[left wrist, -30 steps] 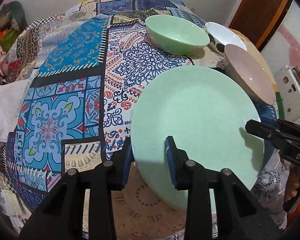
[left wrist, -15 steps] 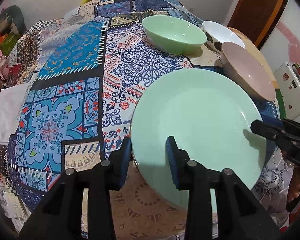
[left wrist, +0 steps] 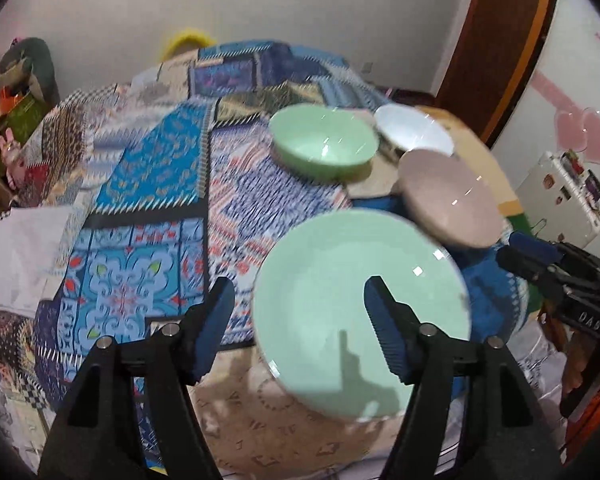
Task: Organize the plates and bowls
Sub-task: 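Open the left gripper to release the light green plate, then move the left gripper to the pink bowl rim and close it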
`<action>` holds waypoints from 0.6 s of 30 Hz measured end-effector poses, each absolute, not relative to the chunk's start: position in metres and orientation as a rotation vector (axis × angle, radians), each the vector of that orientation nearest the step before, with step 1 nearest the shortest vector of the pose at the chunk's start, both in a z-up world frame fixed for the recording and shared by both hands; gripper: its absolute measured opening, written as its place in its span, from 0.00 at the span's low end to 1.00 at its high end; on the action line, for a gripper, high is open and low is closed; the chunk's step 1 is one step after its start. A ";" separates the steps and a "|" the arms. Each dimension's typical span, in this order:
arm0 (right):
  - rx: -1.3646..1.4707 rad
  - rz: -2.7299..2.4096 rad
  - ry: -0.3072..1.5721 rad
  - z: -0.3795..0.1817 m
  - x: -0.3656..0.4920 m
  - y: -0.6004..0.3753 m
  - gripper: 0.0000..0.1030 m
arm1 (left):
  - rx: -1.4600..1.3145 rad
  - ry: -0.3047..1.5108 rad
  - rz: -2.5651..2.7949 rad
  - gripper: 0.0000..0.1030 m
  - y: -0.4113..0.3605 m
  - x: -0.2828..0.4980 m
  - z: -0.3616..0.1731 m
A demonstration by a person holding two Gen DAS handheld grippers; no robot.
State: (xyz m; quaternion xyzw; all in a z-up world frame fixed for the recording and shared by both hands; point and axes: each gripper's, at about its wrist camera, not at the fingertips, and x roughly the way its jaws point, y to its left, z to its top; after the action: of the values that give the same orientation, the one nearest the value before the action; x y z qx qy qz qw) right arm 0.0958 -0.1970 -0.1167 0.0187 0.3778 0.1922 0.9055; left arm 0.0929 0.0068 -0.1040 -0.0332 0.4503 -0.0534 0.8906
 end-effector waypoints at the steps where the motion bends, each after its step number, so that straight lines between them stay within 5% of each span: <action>1: 0.041 0.393 0.773 -0.115 0.097 -0.200 0.51 | -0.067 0.926 -0.119 0.66 0.003 0.095 -0.101; 6: 0.051 0.345 0.731 -0.114 0.107 -0.216 0.53 | -0.075 0.903 -0.155 0.75 -0.015 0.113 -0.094; 18: 0.135 0.278 0.735 -0.137 0.139 -0.248 0.57 | -0.077 0.929 -0.203 0.77 -0.058 0.176 -0.113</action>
State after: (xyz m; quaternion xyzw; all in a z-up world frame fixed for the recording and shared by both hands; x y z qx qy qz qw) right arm 0.1393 -0.2480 -0.1369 0.0658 0.3578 0.1355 0.9216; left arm 0.1757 -0.0580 -0.1132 -0.0369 0.4470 -0.0975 0.8885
